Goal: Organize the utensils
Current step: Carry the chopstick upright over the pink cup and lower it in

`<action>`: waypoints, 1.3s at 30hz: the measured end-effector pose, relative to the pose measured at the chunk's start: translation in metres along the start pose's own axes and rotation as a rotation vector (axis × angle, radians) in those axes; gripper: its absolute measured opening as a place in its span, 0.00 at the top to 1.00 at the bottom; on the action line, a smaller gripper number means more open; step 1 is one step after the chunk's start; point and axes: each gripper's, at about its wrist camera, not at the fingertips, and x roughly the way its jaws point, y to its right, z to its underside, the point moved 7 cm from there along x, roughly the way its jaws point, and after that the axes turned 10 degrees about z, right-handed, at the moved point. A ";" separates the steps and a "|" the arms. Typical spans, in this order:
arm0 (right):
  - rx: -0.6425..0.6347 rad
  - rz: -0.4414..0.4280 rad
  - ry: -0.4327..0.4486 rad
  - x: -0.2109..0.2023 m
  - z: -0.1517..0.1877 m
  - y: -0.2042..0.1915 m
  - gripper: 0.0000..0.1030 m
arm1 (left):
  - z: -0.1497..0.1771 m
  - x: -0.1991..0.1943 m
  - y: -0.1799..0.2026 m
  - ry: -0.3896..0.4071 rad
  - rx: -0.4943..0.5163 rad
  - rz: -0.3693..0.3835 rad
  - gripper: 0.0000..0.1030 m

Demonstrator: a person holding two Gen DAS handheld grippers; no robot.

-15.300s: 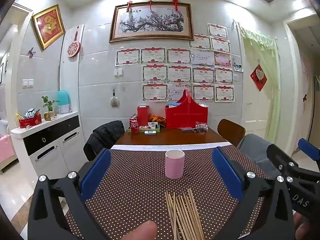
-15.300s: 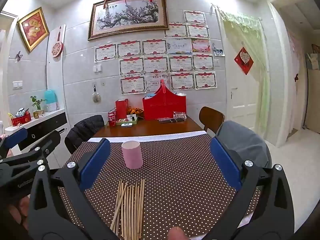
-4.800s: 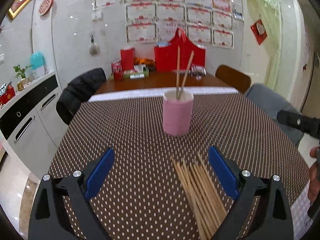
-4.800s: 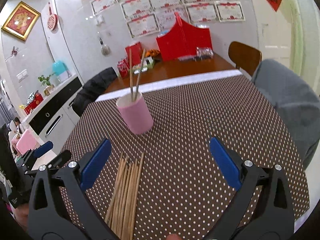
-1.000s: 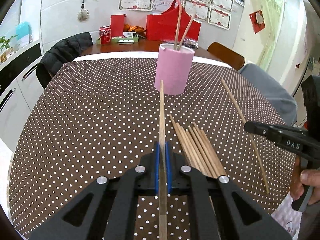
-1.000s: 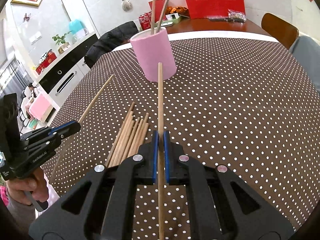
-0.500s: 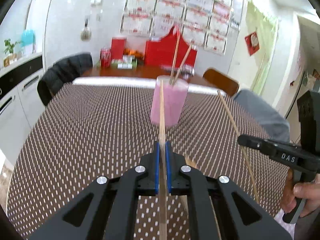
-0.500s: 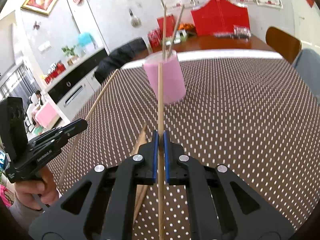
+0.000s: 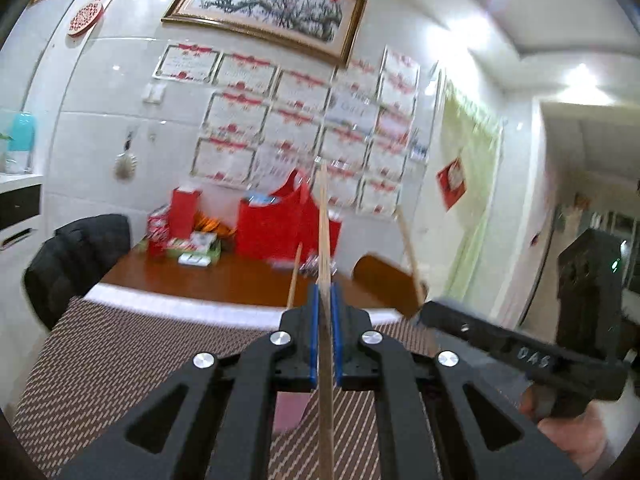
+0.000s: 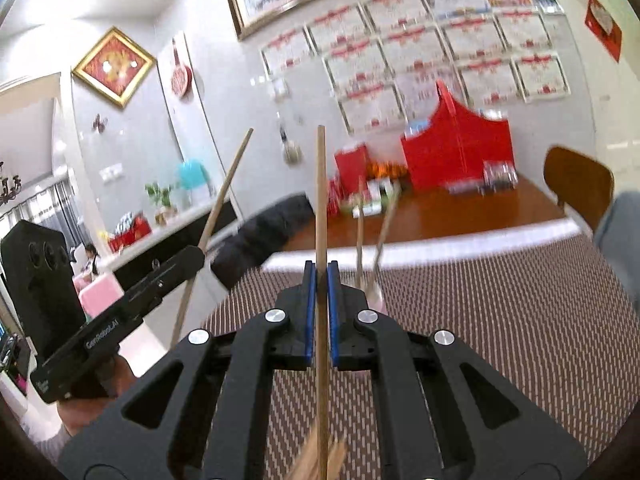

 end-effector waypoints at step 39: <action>0.045 0.054 0.029 0.151 -0.013 0.030 0.93 | 0.043 0.162 -0.104 0.068 -0.147 0.056 0.93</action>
